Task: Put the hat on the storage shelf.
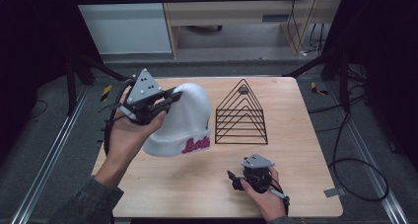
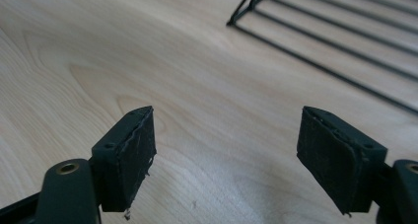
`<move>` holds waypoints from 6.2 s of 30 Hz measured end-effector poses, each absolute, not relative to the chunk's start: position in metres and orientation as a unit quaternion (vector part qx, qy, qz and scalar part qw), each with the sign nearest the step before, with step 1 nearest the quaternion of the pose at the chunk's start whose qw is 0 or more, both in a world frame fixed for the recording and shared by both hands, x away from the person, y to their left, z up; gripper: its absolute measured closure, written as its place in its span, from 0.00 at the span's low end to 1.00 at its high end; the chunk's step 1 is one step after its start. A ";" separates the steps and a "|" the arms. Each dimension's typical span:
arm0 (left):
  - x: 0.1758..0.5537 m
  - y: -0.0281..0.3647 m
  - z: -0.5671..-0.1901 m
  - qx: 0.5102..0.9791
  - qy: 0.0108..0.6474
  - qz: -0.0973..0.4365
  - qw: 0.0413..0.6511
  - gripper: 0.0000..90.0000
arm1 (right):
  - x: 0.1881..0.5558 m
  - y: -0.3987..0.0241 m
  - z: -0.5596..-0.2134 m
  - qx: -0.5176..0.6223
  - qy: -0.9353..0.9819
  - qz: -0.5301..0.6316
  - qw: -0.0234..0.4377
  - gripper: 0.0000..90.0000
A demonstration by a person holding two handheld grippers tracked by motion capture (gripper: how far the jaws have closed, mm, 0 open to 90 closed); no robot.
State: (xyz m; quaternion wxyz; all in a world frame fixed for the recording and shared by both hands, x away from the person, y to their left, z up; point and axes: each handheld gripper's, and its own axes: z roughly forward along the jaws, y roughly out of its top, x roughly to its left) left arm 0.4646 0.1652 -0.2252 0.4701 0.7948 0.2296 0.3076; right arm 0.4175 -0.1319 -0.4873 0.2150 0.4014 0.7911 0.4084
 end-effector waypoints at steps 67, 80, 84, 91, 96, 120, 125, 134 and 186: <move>0.474 0.102 -0.171 0.775 0.139 0.311 0.532 0.93 | 0.466 -0.130 -0.318 0.268 0.802 0.484 0.224 0.83; 0.503 0.095 -0.176 0.759 0.168 0.299 0.554 0.92 | 0.486 -0.173 -0.285 0.292 0.795 0.456 0.273 0.84; 0.516 0.089 -0.180 0.760 0.175 0.294 0.553 0.92 | 0.495 -0.178 -0.285 0.295 0.796 0.446 0.281 0.84; 0.529 0.079 -0.182 0.762 0.174 0.288 0.554 0.92 | 0.508 -0.190 -0.285 0.306 0.793 0.436 0.296 0.85; 0.533 0.072 -0.184 0.762 0.169 0.284 0.557 0.92 | 0.514 -0.198 -0.287 0.315 0.786 0.439 0.301 0.85; 0.554 0.049 -0.200 0.769 0.172 0.264 0.557 0.92 | 0.521 -0.215 -0.307 0.338 0.781 0.433 0.298 0.85; 0.554 0.043 -0.202 0.770 0.171 0.260 0.557 0.92 | 0.517 -0.224 -0.308 0.342 0.779 0.436 0.293 0.85; 0.554 0.036 -0.200 0.772 0.164 0.260 0.556 0.92 | 0.511 -0.237 -0.306 0.349 0.774 0.444 0.287 0.86; 0.557 0.032 -0.258 0.825 0.151 0.242 0.488 0.92 | 0.527 -0.220 -0.369 0.361 0.830 0.360 0.228 0.83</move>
